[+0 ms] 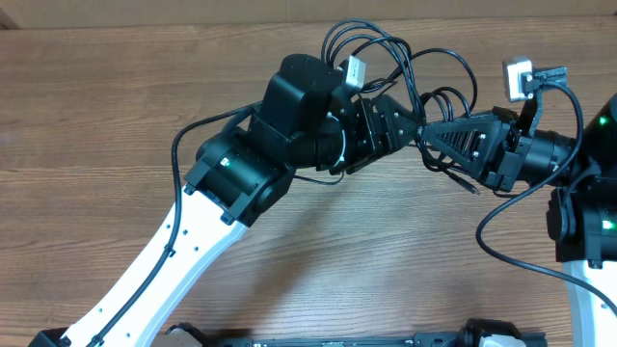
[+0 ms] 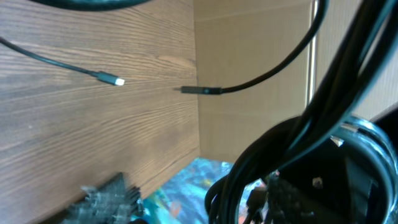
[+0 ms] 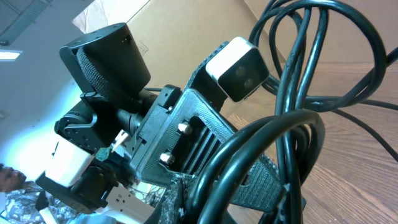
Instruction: Untangle cables
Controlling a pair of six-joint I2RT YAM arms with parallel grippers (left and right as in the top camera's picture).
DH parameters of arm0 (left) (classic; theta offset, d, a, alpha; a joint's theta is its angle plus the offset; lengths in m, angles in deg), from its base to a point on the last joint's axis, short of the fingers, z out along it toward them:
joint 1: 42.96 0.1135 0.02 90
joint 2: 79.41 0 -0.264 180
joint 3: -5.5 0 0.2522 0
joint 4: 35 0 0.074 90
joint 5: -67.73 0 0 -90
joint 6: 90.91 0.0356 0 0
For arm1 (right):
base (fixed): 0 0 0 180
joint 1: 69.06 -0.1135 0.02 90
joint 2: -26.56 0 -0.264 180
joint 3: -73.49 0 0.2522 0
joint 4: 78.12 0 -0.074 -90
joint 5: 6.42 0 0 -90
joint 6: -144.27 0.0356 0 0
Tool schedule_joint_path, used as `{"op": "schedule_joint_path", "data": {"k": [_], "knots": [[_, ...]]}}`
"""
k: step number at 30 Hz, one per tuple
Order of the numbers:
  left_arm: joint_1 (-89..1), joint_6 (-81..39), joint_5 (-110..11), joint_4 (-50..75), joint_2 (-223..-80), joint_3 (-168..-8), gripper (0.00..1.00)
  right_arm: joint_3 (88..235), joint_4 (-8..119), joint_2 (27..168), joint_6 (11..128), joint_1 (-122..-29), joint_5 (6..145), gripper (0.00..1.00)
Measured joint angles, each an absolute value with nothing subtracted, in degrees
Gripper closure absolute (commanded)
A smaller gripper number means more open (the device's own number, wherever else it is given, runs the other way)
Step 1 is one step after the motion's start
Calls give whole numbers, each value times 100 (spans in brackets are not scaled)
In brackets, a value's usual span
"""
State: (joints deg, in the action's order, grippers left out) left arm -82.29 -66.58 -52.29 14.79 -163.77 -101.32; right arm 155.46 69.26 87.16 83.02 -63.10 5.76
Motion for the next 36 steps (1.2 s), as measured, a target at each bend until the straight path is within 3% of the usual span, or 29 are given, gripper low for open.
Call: {"op": "schedule_joint_path", "data": {"k": [3,10,24,36], "knots": [[-8272,-6697,-5225,1449,-16377,-10132,56,15546,6918,8716,8311,-6312,561,96],[-8351,-6719,-5211,1379,-16383,-10132,59,15546,6926,8716,8319,-6310,469,96],[-8489,-6835,-5205,1213,-16480,-10132,61,15546,6924,8716,8429,-6310,386,96],[-8480,-6839,-5220,1213,-16480,-10132,56,15546,6946,8716,8424,-6310,465,96]]}}
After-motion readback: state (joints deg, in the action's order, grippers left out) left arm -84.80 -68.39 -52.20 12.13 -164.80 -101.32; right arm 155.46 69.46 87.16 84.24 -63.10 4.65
